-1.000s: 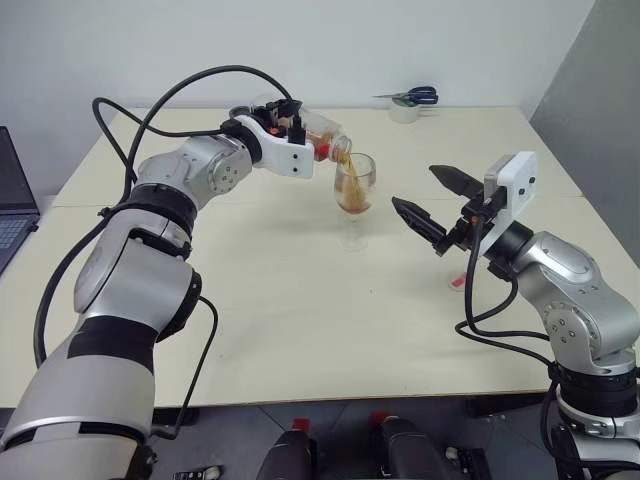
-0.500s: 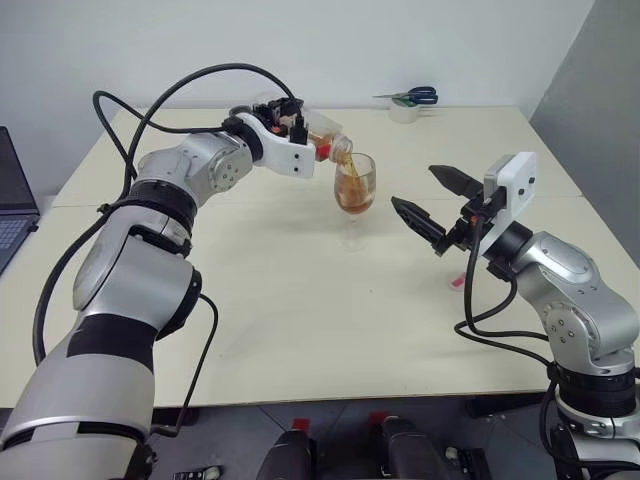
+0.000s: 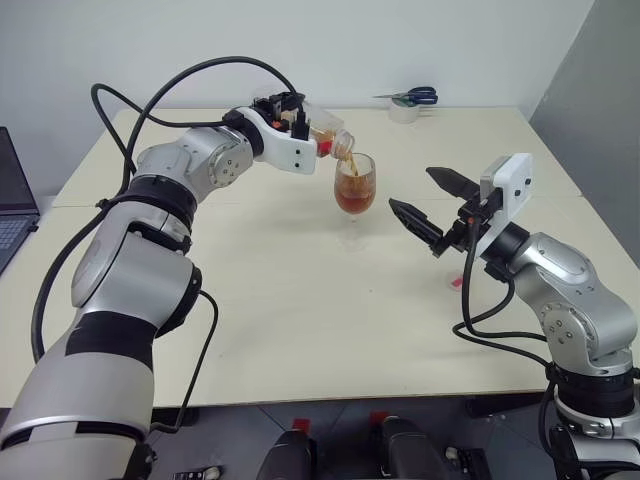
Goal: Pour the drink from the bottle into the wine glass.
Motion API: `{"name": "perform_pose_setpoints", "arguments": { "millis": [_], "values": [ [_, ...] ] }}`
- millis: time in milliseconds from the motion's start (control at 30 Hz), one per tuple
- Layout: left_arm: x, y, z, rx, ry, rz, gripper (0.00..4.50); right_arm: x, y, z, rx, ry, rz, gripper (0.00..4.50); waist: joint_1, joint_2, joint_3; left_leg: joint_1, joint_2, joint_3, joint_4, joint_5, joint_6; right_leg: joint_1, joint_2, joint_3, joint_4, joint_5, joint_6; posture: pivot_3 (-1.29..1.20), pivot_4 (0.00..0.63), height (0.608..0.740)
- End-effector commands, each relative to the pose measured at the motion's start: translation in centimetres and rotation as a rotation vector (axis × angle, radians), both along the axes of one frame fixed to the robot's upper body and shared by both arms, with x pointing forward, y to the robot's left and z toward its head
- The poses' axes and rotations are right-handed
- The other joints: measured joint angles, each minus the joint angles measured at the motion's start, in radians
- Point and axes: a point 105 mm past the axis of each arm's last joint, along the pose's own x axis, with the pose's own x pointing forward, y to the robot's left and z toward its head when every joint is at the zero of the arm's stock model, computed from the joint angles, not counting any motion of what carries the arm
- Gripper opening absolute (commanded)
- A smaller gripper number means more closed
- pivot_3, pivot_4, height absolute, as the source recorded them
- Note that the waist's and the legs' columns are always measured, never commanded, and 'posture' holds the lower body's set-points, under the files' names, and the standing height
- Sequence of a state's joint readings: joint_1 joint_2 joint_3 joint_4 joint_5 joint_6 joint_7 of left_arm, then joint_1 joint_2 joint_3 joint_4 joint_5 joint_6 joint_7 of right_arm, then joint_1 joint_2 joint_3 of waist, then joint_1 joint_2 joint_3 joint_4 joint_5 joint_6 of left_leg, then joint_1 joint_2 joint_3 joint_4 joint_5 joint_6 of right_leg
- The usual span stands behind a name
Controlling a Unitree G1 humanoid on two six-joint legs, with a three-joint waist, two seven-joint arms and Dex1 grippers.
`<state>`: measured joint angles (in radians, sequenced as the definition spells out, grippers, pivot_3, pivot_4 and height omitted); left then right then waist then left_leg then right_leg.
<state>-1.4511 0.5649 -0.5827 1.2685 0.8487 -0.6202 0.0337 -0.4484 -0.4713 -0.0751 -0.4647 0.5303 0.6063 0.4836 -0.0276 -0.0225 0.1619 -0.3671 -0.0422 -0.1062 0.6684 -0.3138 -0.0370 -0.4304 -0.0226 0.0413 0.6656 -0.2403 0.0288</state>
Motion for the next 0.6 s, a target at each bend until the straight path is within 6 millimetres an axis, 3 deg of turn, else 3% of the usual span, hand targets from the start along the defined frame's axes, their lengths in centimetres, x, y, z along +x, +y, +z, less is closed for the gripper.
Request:
{"name": "perform_pose_setpoints", "arguments": {
  "millis": [33, 400, 533, 600],
  "values": [
    [-0.2, 0.2, 2.4, -0.045, -0.046, -0.001, 1.66, -0.7, 0.3, 1.4, -0.002, -0.059, 0.015, 4.5, 0.0, 0.0, 0.0, 0.0, 0.0, 0.0, 0.0, 0.0, 0.0, 0.0, 0.0, 0.0, 0.0, 0.0, 0.0, 0.0, 0.15, 0.74],
    [-0.1, -0.5, 1.7, -0.232, 0.086, -0.027, 1.66, -0.7, 0.0, 1.1, -0.005, -0.048, 0.01, 4.5, -0.001, 0.0, 0.0, 0.0, 0.0, 0.0, 0.002, 0.0, 0.0, 0.0, 0.0, 0.0, 0.001, 0.0, 0.0, 0.0, 0.15, 0.74],
    [-0.3, -0.9, 2.5, -0.416, 0.172, -0.068, 1.66, -0.7, 0.1, 1.1, -0.008, -0.05, 0.02, 4.5, -0.001, 0.0, 0.0, -0.001, 0.0, 0.0, 0.003, 0.0, 0.0, 0.0, 0.0, 0.0, 0.001, 0.0, 0.0, 0.0, 0.15, 0.74],
    [-0.2, -1.0, 2.7, -0.589, 0.265, -0.099, 1.66, -0.8, 0.2, 1.3, -0.006, -0.054, 0.034, 4.5, -0.002, 0.0, 0.0, -0.002, 0.0, 0.0, 0.006, 0.0, 0.0, 0.0, 0.0, -0.001, 0.002, 0.0, 0.0, 0.0, 0.15, 0.74]
  ]
}}
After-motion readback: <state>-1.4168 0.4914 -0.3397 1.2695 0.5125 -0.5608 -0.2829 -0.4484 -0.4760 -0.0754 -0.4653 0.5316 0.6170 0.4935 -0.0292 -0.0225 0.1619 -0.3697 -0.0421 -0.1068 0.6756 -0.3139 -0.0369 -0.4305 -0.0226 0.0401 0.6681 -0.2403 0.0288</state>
